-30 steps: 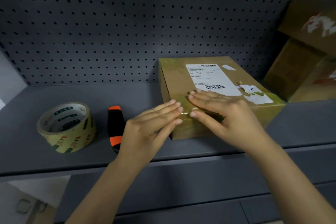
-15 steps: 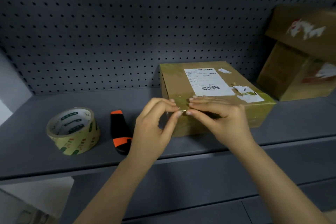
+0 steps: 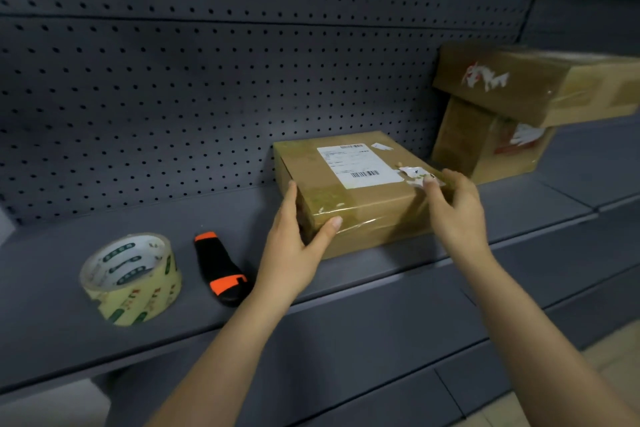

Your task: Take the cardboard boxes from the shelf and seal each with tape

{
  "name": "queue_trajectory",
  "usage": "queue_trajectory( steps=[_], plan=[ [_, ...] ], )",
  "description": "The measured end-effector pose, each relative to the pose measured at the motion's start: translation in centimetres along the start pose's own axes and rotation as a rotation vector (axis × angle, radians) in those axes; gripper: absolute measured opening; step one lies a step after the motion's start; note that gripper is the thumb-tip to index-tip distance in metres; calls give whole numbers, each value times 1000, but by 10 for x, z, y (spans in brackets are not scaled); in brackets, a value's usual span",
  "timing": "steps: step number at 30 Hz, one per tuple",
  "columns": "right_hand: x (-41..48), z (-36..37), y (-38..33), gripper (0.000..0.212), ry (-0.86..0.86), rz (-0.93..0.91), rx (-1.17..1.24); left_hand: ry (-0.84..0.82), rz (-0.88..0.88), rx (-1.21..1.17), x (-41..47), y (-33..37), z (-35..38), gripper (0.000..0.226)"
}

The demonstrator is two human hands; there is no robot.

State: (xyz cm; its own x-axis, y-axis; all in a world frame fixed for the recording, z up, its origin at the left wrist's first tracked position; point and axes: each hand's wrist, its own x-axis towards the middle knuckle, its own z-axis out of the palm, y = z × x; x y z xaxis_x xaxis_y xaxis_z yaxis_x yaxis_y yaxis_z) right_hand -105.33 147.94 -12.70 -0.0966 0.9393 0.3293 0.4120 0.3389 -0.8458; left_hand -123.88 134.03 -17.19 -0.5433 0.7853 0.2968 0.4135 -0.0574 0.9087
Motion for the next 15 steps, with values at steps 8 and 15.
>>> queue_trajectory(
  steps=[8, 15],
  plan=[
    [15, -8, -17, 24, 110, 502, 353, 29, -139, -250, 2, 16, 5, 82],
    [-20, -27, -6, 26, 105, 503, 595, 48, -31, -310, -38, 33, -10, 85]
  ],
)
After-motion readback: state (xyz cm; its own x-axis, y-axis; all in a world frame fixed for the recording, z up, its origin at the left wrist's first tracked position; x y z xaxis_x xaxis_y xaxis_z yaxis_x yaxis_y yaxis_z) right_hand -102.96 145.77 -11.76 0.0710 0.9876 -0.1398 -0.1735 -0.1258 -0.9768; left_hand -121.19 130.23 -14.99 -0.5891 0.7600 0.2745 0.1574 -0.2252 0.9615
